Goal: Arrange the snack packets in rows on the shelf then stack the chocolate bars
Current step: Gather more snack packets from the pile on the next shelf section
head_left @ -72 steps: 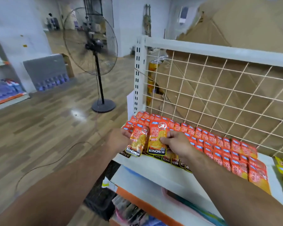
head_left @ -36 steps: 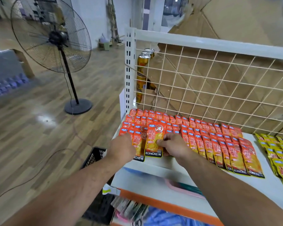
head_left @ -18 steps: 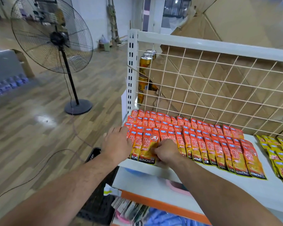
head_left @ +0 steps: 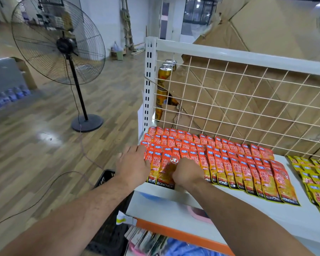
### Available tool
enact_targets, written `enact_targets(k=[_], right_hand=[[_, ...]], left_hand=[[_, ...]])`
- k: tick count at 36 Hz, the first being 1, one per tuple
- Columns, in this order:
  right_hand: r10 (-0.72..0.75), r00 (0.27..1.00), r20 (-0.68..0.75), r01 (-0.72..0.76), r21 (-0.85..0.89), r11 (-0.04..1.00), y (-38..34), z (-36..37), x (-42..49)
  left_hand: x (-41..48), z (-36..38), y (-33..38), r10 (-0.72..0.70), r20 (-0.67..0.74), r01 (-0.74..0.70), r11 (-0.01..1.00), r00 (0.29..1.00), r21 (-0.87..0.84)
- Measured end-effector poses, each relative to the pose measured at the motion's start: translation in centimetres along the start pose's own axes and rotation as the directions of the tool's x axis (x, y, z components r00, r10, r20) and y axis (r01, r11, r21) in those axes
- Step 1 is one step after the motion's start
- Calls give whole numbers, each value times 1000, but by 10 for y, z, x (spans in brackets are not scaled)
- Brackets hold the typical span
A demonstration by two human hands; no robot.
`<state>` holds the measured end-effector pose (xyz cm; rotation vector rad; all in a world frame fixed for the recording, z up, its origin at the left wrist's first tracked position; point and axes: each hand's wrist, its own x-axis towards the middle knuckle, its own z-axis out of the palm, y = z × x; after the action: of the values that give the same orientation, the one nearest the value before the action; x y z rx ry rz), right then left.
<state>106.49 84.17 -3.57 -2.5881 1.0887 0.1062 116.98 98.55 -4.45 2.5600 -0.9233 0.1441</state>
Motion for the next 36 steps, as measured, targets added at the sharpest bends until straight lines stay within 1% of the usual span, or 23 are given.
enact_targets(k=[5, 9, 12, 13, 15, 17, 19, 24, 29, 33, 36], right_hand=[[-24, 999, -41, 20, -90, 996, -1, 3, -4], [-43, 998, -53, 41, -51, 998, 3, 6, -5], [-76, 993, -93, 72, -37, 997, 9, 6, -10], [-99, 988, -120, 93, -53, 994, 12, 6, -13], [-154, 973, -173, 129, -145, 981, 17, 5, -20], [-182, 964, -195, 136, -228, 964, 24, 5, -28], [-163, 971, -174, 119, -239, 964, 32, 4, -36], [-44, 993, -111, 17, -233, 972, 66, -3, -56], [34, 982, -183, -75, -226, 971, 108, -13, -84], [113, 969, -219, -152, -168, 974, 147, -19, -106], [154, 958, -241, -191, -137, 972, 178, -25, -122]], left_hand=[[-2, 1, 0, 36, 9, -36, 999, 999, 13], [-5, 2, -1, 111, 37, -112, 993, 993, 34], [-7, 3, 2, 182, 56, -183, 983, 982, 23], [-8, 4, 3, 209, 61, -211, 977, 976, 18], [-9, 9, 7, 261, 82, -263, 965, 962, 14], [-9, 16, 13, 296, 120, -300, 954, 948, 18], [-9, 22, 22, 333, 159, -340, 940, 929, 20], [-11, 34, 52, 421, 215, -429, 903, 881, -12], [-24, 42, 93, 505, 286, -521, 853, 814, -24], [-41, 45, 132, 566, 312, -584, 811, 763, -43], [-55, 48, 164, 595, 315, -616, 787, 739, -41]])
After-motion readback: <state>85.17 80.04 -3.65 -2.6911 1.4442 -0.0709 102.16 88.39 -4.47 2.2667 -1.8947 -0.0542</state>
